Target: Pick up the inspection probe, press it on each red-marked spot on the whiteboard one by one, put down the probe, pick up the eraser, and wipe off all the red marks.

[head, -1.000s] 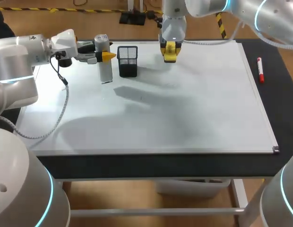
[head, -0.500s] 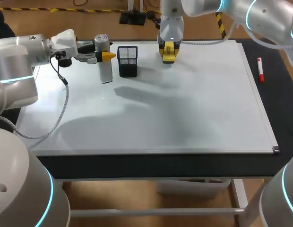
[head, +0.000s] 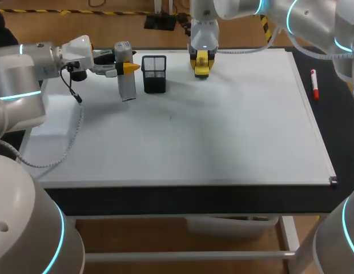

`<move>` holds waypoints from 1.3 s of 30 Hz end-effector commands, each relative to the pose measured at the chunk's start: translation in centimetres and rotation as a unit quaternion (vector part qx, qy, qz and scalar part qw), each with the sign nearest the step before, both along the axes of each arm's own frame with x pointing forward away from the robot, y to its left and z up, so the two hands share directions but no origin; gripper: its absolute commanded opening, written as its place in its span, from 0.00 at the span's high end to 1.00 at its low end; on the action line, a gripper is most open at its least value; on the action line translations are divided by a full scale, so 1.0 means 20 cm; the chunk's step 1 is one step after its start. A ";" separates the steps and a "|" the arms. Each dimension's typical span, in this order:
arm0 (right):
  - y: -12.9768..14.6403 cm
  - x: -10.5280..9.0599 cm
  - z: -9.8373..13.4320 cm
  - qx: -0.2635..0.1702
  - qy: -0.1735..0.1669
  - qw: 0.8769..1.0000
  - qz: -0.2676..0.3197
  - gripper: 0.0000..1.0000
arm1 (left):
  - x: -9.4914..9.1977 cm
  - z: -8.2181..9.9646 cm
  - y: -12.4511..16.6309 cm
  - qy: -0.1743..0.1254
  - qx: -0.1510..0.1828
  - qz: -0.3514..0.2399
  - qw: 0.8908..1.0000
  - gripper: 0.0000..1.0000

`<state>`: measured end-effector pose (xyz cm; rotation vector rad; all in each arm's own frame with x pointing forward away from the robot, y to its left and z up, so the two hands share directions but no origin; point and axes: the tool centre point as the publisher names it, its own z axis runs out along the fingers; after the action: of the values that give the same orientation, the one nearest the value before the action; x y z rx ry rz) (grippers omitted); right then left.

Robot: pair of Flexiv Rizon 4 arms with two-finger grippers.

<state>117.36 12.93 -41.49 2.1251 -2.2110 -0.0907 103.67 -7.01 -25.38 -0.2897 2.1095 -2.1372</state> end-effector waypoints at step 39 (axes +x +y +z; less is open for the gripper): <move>-0.13 -0.05 0.11 0.057 0.011 0.993 -0.107 0.00 | 0.00 0.01 0.00 0.000 0.001 0.001 1.000 1.00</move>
<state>118.00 11.88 -40.84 1.9074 -2.4251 -0.2431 103.67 -7.01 -25.38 -0.2898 2.1095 -2.1372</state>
